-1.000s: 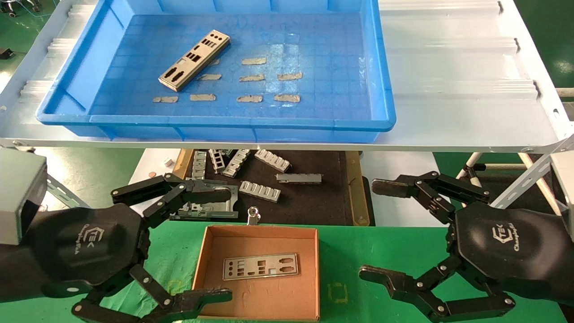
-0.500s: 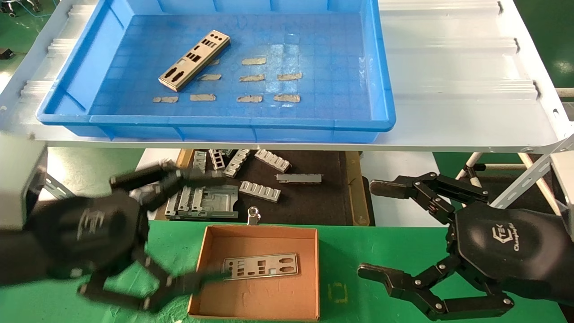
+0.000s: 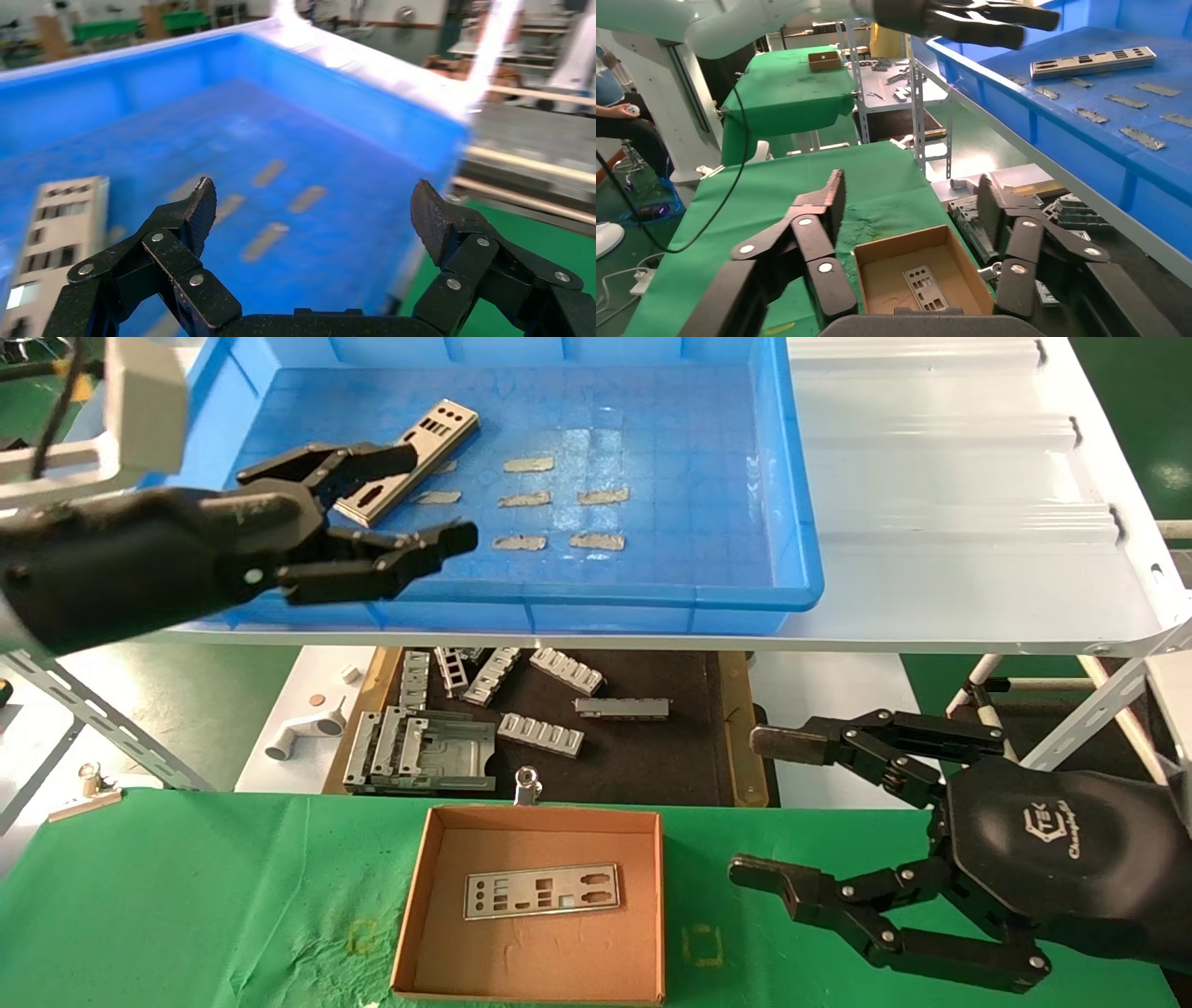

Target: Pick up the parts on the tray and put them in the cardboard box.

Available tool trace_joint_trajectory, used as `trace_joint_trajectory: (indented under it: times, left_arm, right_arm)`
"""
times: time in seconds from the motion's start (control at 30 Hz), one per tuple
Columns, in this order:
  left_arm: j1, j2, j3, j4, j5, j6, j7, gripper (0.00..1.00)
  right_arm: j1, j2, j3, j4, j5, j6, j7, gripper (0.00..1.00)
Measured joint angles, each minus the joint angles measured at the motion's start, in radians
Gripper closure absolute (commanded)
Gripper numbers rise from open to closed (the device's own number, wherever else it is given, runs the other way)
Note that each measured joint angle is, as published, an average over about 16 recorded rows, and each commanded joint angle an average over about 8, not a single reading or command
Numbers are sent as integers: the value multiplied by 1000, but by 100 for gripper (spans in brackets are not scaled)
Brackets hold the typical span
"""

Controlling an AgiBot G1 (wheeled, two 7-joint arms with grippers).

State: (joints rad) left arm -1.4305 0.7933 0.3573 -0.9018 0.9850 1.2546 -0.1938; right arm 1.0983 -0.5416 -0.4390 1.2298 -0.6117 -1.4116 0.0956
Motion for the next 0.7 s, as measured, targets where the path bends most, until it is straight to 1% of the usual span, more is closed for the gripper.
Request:
trace_joint_trajectory:
  times: [0.17, 0.37, 0.53, 0.7]
  left_arm:
    - [-111, 62, 37, 156, 79, -31, 31, 0]
    - [-222, 127, 69, 337, 145, -53, 82, 0]
    - [-293, 173, 87, 470, 184, -75, 121, 0]
    - [-342, 210, 96, 576, 204, -98, 163, 0]
  right_arm:
    - [0, 0, 0, 0, 0, 0, 0, 100]
    - [0, 0, 0, 0, 0, 0, 0, 100]
    - [0, 0, 0, 0, 0, 0, 0, 100]
    - [0, 0, 0, 0, 0, 0, 0, 100]
